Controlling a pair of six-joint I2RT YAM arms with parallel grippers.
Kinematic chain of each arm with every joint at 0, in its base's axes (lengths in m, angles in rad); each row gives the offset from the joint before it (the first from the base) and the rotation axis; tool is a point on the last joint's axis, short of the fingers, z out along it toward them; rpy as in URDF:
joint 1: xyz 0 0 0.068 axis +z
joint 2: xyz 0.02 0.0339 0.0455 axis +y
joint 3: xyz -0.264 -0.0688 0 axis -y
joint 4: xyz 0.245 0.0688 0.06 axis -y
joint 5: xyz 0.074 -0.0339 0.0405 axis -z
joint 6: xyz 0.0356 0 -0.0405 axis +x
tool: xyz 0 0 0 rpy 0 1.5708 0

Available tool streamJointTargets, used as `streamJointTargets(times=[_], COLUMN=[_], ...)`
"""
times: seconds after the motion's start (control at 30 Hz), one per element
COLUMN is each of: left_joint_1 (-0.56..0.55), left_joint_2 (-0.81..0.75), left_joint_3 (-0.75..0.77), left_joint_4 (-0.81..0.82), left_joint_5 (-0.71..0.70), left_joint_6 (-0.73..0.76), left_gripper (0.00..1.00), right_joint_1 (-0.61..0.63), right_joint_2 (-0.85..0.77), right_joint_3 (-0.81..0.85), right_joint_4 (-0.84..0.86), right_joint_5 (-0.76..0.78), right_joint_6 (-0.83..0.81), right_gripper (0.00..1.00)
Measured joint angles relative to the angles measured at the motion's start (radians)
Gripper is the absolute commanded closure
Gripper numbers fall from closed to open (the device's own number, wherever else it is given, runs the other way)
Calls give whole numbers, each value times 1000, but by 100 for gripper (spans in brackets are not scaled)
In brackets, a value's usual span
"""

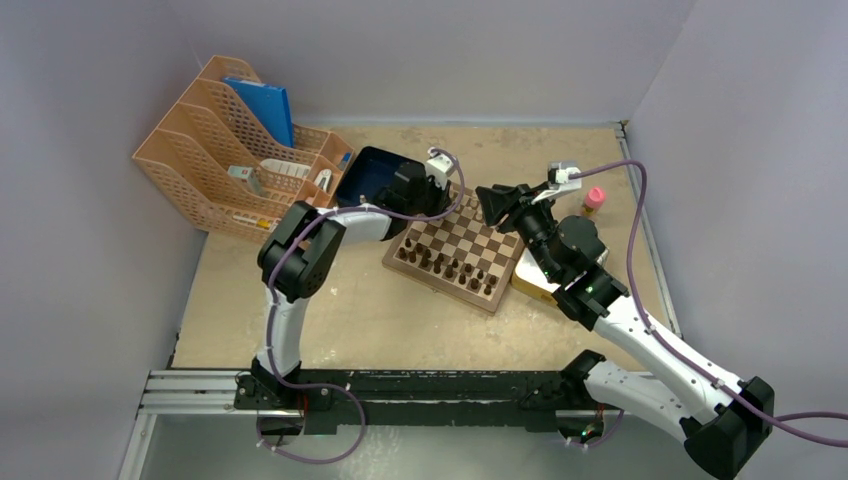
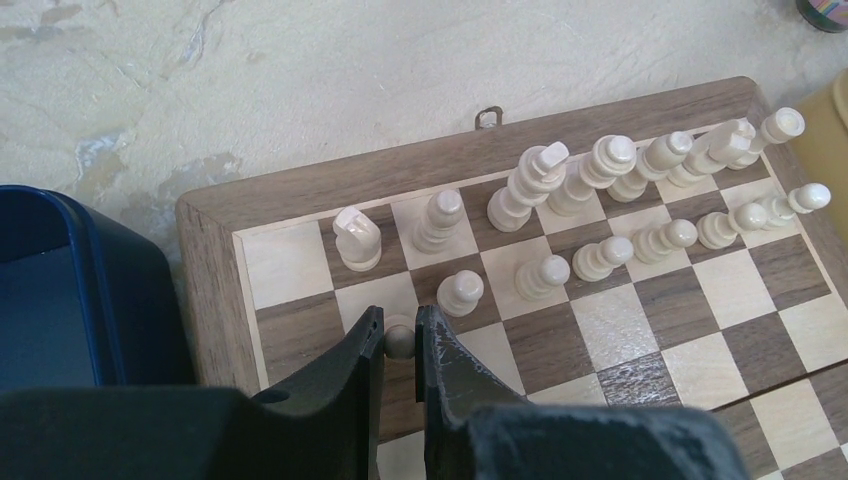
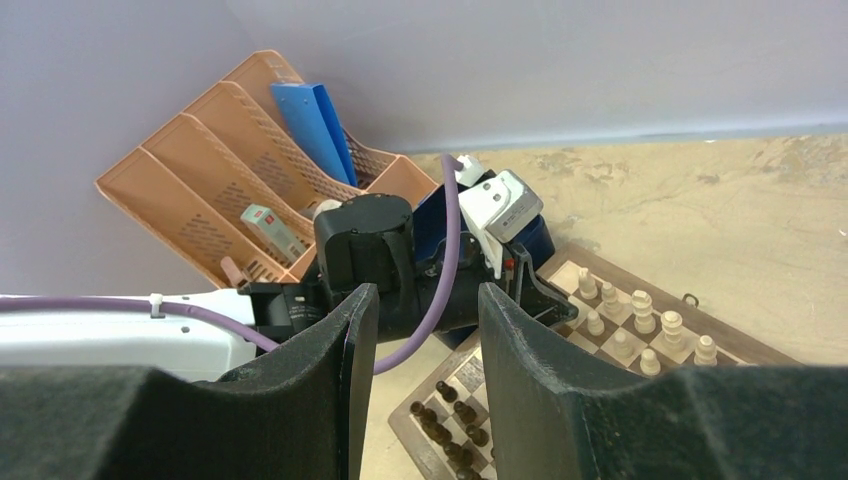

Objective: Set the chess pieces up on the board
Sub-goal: Place the chess piece on the chessboard.

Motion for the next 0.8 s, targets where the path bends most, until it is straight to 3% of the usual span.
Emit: streamJointTargets(times=[0.8], left_joint_1=[0], left_joint_2=[19], left_joint_3=[6], left_joint_4=[11], left_joint_5=[-27], left_joint_6=[31], left_gripper=[72], right_joint_1=[0], right_joint_2=[0], right_joint_3=[0], right_joint_4=[0], right_joint_5=[11], right_joint_6=[-3], right_gripper=[55])
